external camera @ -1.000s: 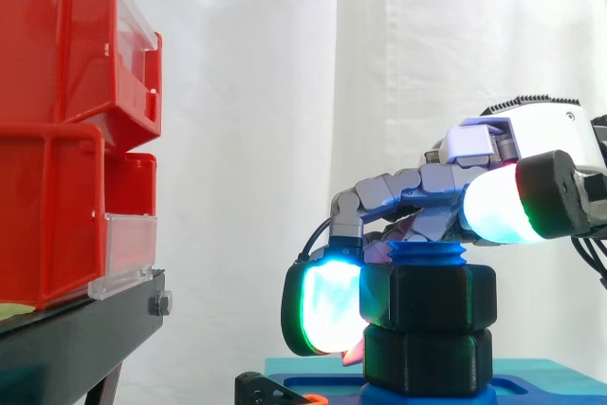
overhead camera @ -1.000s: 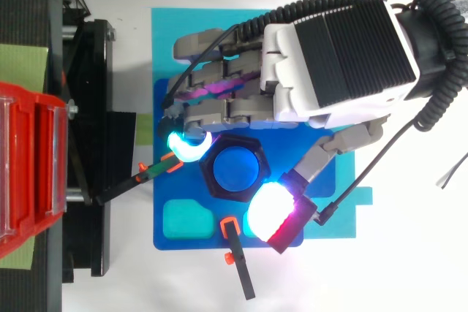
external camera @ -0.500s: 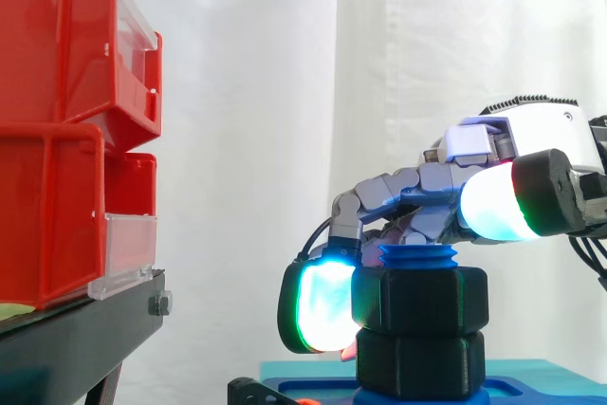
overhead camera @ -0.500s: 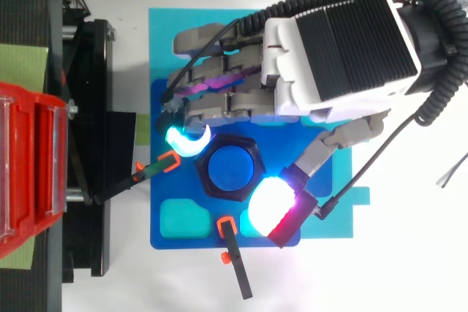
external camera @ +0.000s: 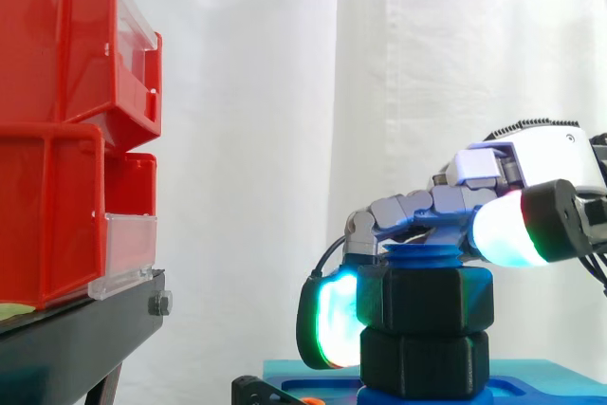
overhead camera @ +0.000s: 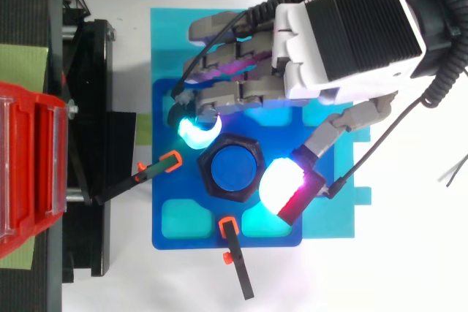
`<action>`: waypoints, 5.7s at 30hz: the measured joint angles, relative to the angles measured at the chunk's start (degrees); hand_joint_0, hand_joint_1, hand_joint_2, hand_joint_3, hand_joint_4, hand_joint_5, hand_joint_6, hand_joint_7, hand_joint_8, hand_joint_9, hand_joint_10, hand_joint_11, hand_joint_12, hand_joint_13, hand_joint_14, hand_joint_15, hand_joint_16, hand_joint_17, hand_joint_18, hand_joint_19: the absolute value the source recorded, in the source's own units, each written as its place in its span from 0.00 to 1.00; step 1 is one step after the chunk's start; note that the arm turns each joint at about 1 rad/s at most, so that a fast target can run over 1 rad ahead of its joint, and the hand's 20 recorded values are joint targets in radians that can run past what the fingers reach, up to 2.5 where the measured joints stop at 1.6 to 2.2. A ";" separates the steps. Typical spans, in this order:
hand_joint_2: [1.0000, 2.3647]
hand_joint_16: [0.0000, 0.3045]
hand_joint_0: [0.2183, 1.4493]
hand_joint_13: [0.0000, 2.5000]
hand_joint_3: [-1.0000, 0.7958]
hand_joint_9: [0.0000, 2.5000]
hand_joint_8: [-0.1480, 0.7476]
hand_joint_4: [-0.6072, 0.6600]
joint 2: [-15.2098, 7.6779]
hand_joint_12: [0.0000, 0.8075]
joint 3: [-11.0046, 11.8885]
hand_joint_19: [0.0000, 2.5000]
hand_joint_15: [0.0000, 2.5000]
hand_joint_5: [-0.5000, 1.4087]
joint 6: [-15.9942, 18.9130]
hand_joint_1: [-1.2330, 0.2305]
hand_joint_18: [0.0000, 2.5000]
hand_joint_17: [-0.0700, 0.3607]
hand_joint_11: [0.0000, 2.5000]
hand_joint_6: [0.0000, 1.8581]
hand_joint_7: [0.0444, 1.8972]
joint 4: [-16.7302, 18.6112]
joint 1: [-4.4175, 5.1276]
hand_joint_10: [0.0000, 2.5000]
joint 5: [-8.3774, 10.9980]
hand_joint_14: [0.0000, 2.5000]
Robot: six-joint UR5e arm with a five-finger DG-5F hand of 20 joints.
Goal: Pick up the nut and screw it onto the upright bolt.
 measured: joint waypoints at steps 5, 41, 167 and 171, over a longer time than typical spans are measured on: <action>0.00 0.14 0.21 0.20 0.28 0.34 0.47 0.61 0.00 0.36 -0.56 0.00 0.00 0.25 0.22 0.72 0.11 0.39 0.00 0.27 0.73 0.81 -0.28 0.00 -0.12 0.00; 0.00 0.14 0.21 0.21 0.28 0.35 0.48 0.59 0.00 0.36 -0.63 0.00 0.00 0.26 0.82 0.70 0.12 0.38 0.00 0.27 0.77 2.89 -0.47 0.00 -0.53 0.00; 0.00 0.18 0.20 0.00 0.28 0.00 0.38 0.61 14.47 0.44 -2.55 0.00 0.00 0.14 36.73 0.66 0.00 0.44 0.00 0.27 0.35 -19.26 -5.95 0.00 9.75 0.00; 0.00 0.17 0.20 0.00 0.28 0.00 0.38 0.64 14.46 0.44 -2.56 0.00 0.00 0.14 36.72 0.66 0.00 0.43 0.00 0.27 0.38 -19.25 -5.94 0.00 9.75 0.00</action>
